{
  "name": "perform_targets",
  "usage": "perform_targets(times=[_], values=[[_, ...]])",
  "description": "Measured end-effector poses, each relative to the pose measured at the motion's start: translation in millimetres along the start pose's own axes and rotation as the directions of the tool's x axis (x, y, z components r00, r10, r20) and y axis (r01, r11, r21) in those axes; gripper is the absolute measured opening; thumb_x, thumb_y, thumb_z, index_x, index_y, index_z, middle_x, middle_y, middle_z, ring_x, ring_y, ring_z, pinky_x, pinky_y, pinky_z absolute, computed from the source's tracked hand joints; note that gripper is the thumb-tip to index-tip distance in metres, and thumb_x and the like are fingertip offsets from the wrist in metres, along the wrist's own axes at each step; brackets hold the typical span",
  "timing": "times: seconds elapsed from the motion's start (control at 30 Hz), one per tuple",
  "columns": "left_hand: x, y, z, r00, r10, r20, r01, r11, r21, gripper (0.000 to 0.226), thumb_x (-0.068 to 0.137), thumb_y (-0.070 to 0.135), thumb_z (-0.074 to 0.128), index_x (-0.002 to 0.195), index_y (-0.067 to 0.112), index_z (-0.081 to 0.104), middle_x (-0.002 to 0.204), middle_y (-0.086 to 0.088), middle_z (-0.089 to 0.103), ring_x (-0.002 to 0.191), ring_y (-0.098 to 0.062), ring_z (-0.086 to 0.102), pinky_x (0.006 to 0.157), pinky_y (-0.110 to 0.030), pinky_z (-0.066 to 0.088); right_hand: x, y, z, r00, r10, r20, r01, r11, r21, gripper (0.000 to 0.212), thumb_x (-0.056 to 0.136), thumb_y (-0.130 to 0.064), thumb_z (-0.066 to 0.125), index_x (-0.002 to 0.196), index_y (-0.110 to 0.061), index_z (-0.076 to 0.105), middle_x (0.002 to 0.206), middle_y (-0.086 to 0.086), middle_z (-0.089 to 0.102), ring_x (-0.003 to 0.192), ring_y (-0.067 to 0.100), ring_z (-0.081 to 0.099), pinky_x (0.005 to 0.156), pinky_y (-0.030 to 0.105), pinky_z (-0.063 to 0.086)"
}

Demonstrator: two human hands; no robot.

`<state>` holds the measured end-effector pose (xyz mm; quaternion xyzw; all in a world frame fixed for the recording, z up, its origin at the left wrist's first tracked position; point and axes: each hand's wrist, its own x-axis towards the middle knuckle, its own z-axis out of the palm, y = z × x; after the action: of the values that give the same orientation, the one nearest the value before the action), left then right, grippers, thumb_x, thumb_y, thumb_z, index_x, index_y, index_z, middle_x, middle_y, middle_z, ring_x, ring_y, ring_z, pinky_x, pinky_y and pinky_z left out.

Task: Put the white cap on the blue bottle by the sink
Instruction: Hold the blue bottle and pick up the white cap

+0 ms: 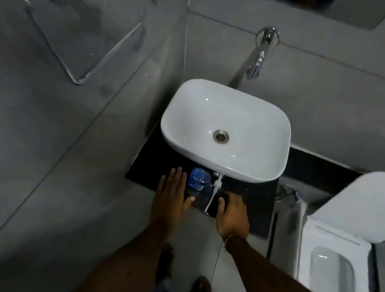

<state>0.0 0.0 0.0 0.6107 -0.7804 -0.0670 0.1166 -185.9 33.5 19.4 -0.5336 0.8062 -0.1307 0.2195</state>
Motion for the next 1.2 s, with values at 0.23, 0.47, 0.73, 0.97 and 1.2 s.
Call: perform_targets(times=[0.23, 0.47, 0.73, 0.97, 1.2], values=[[38, -10, 21, 0.996, 0.008, 0.087, -0.006, 1.0, -0.027, 0.077, 0.102, 0.055, 0.039, 0.159, 0.006, 0.026, 0.168, -0.015, 0.025, 0.156, -0.03, 0.02, 0.126, -0.053, 0.024, 55, -27, 20, 0.902, 0.421, 0.096, -0.43, 0.854, 0.293, 0.046, 0.1, -0.047, 0.069, 0.133, -0.016, 0.07, 0.135, 0.016, 0.074, 0.126, 0.041, 0.068, 0.104, 0.044, 0.053], [45, -24, 38, 0.993, 0.119, 0.025, -0.115, 0.985, -0.128, 0.071, 0.102, 0.054, 0.041, 0.156, 0.007, 0.036, 0.164, -0.015, 0.036, 0.154, -0.032, 0.028, 0.123, -0.057, 0.03, 80, -41, 31, 0.862, 0.5, 0.085, -0.505, 0.83, 0.236, 0.039, 0.094, -0.045, 0.075, 0.124, -0.02, 0.076, 0.129, 0.015, 0.076, 0.119, 0.042, 0.072, 0.097, 0.043, 0.056], [49, -32, 48, 0.988, 0.153, 0.015, -0.148, 0.974, -0.17, 0.066, 0.104, 0.055, 0.038, 0.155, 0.012, 0.039, 0.164, -0.012, 0.038, 0.155, -0.03, 0.026, 0.126, -0.054, 0.025, 83, -25, 24, 0.84, 0.534, 0.095, -0.535, 0.79, 0.298, 0.03, 0.092, -0.037, 0.081, 0.114, -0.017, 0.082, 0.117, 0.014, 0.08, 0.102, 0.033, 0.075, 0.088, 0.035, 0.058], [53, -33, 46, 0.988, 0.151, 0.025, -0.136, 0.945, -0.296, 0.069, 0.102, 0.058, 0.035, 0.153, 0.012, 0.043, 0.163, -0.011, 0.039, 0.155, -0.029, 0.026, 0.126, -0.054, 0.023, 8, -21, -30, 0.908, 0.407, -0.103, -0.287, 0.781, 0.555, 0.015, 0.092, -0.026, 0.085, 0.106, -0.022, 0.081, 0.088, -0.009, 0.08, 0.086, 0.009, 0.079, 0.081, 0.024, 0.064], [53, -34, 52, 0.988, 0.153, 0.012, -0.142, 0.938, -0.315, 0.064, 0.102, 0.054, 0.041, 0.151, 0.013, 0.045, 0.163, -0.011, 0.039, 0.155, -0.028, 0.025, 0.126, -0.054, 0.024, 6, -76, -60, 0.888, 0.225, -0.401, 0.176, 0.639, 0.749, 0.021, 0.096, -0.006, 0.078, 0.107, -0.023, 0.073, 0.08, -0.021, 0.074, 0.078, -0.002, 0.071, 0.085, 0.02, 0.063]])
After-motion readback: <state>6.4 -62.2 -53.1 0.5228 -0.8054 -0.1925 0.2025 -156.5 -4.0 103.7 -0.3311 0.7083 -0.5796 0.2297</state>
